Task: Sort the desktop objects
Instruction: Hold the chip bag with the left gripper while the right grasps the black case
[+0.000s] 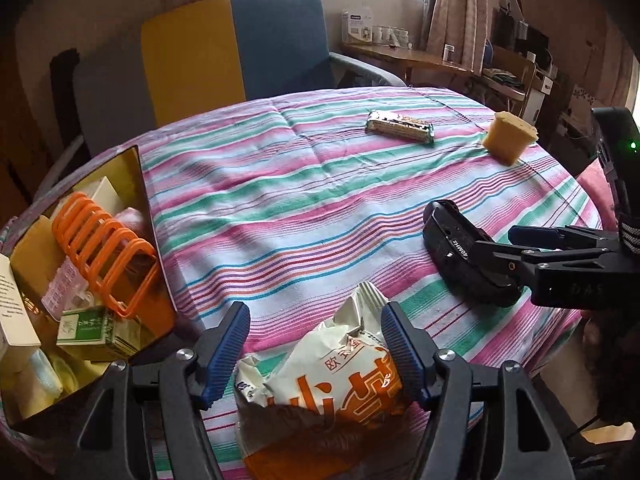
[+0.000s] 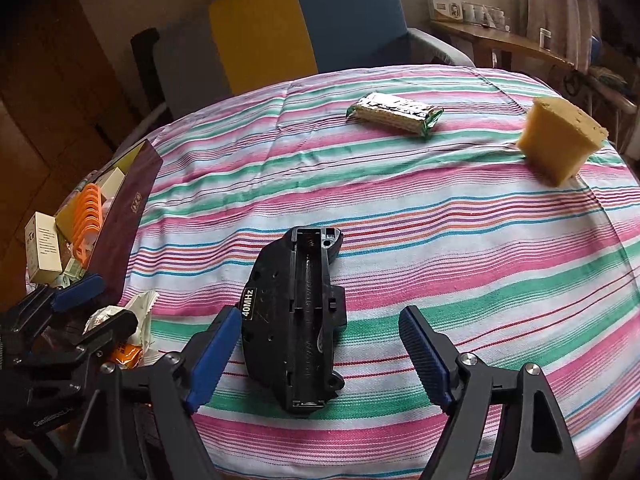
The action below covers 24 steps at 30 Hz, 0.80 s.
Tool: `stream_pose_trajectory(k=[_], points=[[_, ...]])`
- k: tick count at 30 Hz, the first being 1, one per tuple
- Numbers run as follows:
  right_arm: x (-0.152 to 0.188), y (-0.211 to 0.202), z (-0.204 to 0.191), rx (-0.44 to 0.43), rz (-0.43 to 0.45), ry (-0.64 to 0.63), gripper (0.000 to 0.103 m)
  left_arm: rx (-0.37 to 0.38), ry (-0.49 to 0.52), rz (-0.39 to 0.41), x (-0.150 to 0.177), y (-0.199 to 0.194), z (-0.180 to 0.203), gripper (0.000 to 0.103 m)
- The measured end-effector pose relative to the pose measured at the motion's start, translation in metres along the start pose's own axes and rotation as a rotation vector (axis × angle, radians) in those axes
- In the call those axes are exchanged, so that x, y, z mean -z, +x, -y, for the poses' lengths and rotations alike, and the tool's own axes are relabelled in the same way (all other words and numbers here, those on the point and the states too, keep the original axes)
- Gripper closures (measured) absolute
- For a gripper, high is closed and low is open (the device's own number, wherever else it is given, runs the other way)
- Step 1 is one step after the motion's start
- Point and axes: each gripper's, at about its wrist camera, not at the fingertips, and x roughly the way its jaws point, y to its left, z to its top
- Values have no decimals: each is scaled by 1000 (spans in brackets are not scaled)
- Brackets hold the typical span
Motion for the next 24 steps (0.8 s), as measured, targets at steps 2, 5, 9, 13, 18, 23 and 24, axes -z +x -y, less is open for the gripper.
stream_pose_trajectory(k=[2,5,9,13,18,23,24], points=[[0,2,1,-1,-5,5,21,16,-30,-13,0,3,0,33],[1,3,4,1,-7,16,18,19,-73,-28,1,5,-2,33],[2,2,8,13,1,34,18,78,-152,-69,3,7,-2,27],[3,-5,11,21,17,46,18,89,-149,-83,9,4,3,27],[6,-15,14,7,43,55,18,106,-149,-67,15,-10,-9,26],[10,-20,13,-16,52,48,17,129,-148,-54,19,-20,-17,26],[10,-20,12,-21,52,43,17,134,-148,-52,19,-21,-16,26]])
